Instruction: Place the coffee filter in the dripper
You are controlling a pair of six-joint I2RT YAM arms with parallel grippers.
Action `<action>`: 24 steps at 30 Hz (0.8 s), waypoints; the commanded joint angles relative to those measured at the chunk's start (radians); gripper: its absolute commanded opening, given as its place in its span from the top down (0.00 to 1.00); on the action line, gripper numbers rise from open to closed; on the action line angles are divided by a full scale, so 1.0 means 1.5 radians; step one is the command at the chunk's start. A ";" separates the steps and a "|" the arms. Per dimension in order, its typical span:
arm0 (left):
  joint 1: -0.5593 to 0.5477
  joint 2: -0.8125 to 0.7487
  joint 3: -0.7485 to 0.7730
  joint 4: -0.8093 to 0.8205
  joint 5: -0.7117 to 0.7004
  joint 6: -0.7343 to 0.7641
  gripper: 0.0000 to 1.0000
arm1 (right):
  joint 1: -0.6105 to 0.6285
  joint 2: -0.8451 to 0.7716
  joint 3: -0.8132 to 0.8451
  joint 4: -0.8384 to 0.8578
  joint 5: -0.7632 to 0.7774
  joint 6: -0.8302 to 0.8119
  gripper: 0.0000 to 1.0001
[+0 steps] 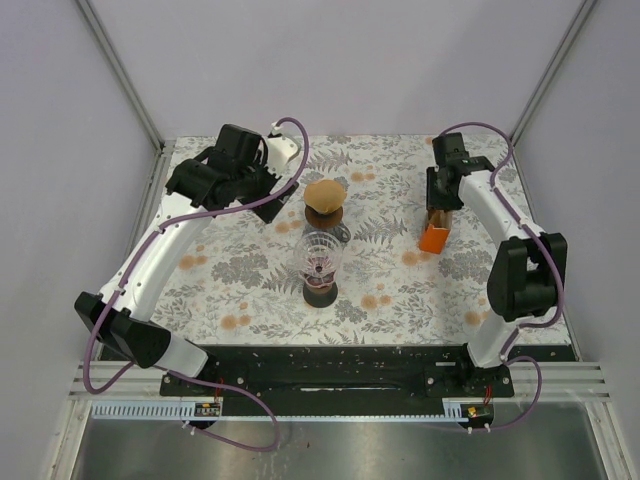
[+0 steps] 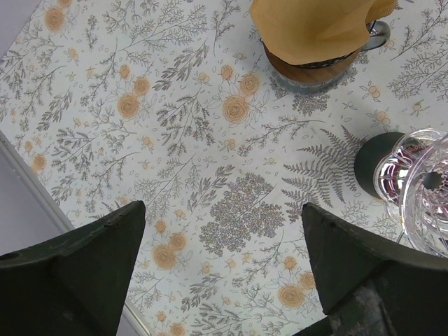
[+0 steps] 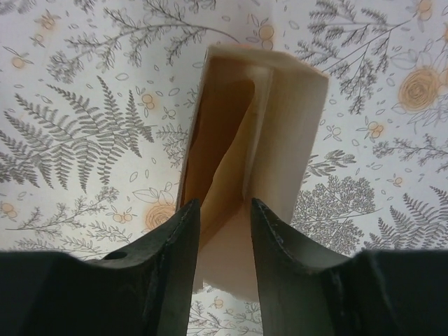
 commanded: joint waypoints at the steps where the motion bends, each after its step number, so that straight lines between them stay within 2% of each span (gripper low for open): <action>1: 0.008 -0.009 0.014 0.012 0.008 -0.009 0.03 | -0.004 0.023 -0.016 0.001 -0.010 0.012 0.54; 5: 0.009 -0.007 0.015 0.012 0.012 -0.010 0.03 | -0.004 0.052 -0.024 0.003 -0.025 0.014 0.49; 12: 0.009 -0.011 0.013 0.010 0.013 -0.009 0.03 | -0.009 0.107 -0.030 0.013 -0.029 0.014 0.50; 18: 0.010 -0.008 0.011 0.010 0.016 -0.008 0.03 | -0.012 0.100 -0.026 0.020 -0.038 0.013 0.97; 19: 0.010 -0.009 0.011 0.011 0.017 -0.008 0.03 | -0.012 0.093 -0.023 0.020 -0.034 0.011 1.00; 24: 0.010 -0.008 0.015 0.010 0.017 -0.008 0.03 | -0.011 0.044 -0.003 0.020 -0.019 0.006 1.00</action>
